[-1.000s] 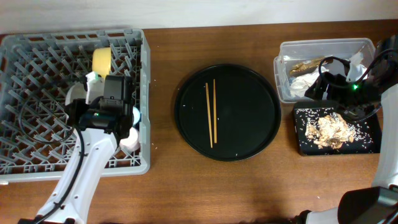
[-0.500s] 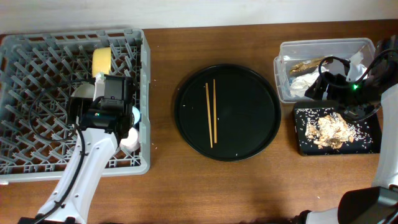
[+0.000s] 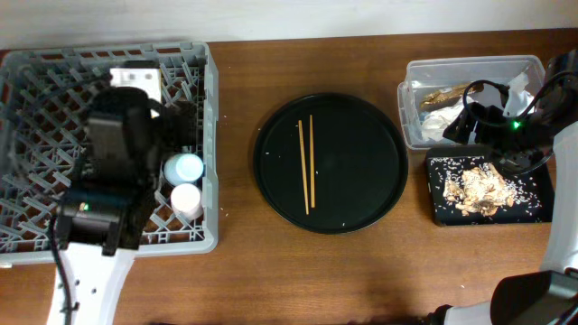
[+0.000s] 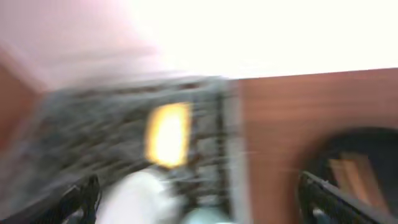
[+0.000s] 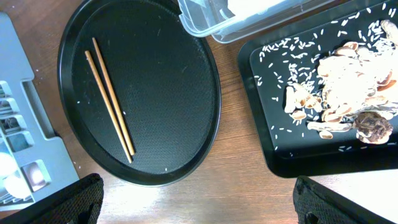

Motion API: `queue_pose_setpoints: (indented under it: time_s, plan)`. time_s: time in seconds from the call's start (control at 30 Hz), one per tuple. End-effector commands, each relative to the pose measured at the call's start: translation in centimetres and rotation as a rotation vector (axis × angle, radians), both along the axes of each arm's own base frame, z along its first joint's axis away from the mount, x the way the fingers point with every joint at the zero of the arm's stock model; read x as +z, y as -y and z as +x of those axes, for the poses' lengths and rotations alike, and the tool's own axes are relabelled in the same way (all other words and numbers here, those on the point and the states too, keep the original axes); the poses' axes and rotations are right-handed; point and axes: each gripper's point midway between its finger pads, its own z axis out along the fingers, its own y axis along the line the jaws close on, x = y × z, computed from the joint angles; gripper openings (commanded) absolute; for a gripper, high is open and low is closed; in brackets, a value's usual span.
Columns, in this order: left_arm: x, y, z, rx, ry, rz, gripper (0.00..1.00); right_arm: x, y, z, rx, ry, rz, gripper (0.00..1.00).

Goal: Sort waste into correct bins and load items into the dishwasher rack
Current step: 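Reach the left gripper to the first chopstick on the black tray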

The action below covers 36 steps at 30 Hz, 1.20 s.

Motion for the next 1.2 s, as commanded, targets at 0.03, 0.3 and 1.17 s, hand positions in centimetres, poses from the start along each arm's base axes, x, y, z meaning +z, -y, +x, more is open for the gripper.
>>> queue_pose_setpoints:
  time_s: [0.03,0.3,1.17]
  plan:
    - [-3.6,9.4,0.6,-0.391,-0.147,-0.249,0.99,0.1,0.1,-0.1,0.000,0.002,-0.010,0.99]
    - [-5.8,17.9,2.6,-0.495,-0.376,-0.248,0.99,0.0,0.1,-0.1,0.000,0.002,-0.010,0.99]
    - [-28.8,23.4,6.7,-0.065,-0.920,-0.178,0.75,-0.1,-0.1,-0.8,0.000,-0.031,0.002,0.98]
